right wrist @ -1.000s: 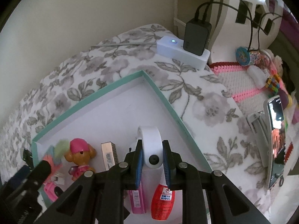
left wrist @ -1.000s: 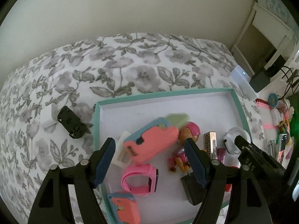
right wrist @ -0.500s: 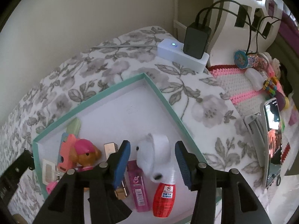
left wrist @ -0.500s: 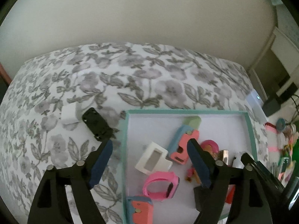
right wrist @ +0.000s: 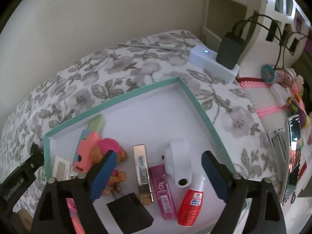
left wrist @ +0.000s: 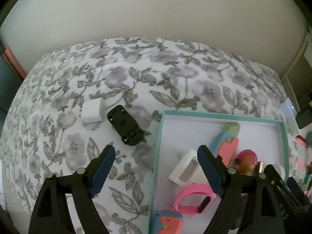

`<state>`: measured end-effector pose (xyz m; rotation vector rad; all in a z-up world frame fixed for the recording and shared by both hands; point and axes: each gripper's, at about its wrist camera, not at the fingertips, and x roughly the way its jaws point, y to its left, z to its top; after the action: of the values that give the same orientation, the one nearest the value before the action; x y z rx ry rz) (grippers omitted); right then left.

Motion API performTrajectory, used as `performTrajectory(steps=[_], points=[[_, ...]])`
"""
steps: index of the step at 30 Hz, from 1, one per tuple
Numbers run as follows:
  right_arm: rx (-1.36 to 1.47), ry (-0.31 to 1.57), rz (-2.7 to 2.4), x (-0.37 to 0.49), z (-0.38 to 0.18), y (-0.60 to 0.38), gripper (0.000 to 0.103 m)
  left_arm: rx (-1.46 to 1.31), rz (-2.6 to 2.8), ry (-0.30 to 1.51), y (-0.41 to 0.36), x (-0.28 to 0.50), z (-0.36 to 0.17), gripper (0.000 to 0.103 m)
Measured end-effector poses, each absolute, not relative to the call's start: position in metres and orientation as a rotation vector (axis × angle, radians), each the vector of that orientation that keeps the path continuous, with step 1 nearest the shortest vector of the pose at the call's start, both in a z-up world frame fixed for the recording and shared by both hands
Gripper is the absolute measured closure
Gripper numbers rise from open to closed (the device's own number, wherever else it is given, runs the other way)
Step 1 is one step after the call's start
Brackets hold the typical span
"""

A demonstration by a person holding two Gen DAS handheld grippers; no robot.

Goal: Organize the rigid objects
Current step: 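Move both tools back toward the black toy car and white plug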

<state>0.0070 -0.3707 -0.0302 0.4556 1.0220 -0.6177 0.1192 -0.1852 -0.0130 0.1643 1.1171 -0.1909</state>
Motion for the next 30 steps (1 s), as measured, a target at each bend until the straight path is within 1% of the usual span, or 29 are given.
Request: performTrajectory(steps=[1,3,24,30], points=[[0.450,1.021,-0.614,0.008,-0.030,-0.369,0.004,0.167,-0.188,1.115,-0.184,0.120,-0.014,0.016],[0.435,1.018,-0.604,0.009,-0.029,-0.365,0.001,0.174,-0.176,1.113,-0.182,0.121,-0.015,0.016],[0.378,1.021,-0.537,0.018,-0.028,-0.352,0.000,0.085,-0.088,1.142,-0.153,0.133,-0.020,0.016],[0.345,1.005,-0.460,0.029,-0.023,-0.331,0.000,0.030,-0.039,1.169,-0.126,0.143,-0.018,0.016]])
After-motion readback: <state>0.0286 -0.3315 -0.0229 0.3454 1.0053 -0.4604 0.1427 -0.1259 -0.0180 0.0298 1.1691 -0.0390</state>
